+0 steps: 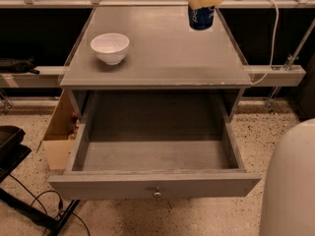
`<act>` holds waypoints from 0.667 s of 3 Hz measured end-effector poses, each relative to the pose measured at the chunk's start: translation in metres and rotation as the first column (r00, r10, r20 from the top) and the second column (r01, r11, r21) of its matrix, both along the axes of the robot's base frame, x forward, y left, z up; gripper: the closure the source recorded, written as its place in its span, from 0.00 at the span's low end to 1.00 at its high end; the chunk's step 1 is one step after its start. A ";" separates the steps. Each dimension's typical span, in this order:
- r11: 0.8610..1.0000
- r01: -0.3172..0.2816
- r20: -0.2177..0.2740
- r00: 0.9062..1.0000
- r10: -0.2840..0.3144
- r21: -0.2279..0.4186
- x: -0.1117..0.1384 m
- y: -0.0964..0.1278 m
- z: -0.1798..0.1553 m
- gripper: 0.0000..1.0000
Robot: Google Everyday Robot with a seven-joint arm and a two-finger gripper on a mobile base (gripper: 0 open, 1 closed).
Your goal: Pick pepsi can from top drawer and place on counter
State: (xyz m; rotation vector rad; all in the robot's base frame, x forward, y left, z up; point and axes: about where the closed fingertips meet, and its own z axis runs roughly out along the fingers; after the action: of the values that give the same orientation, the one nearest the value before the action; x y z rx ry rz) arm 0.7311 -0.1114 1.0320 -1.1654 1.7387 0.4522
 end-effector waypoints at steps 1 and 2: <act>0.994 0.108 0.014 0.994 -0.108 0.023 0.043 -0.022 -0.025 1.00; 0.983 0.177 -0.052 0.983 -0.174 0.057 0.070 -0.040 -0.074 1.00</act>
Offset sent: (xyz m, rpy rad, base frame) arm 0.1035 -0.0702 -0.1423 0.1153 0.1368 -0.2709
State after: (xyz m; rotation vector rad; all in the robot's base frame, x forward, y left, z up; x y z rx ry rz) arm 0.8014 -0.1511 0.9575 -0.9554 1.8367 0.4251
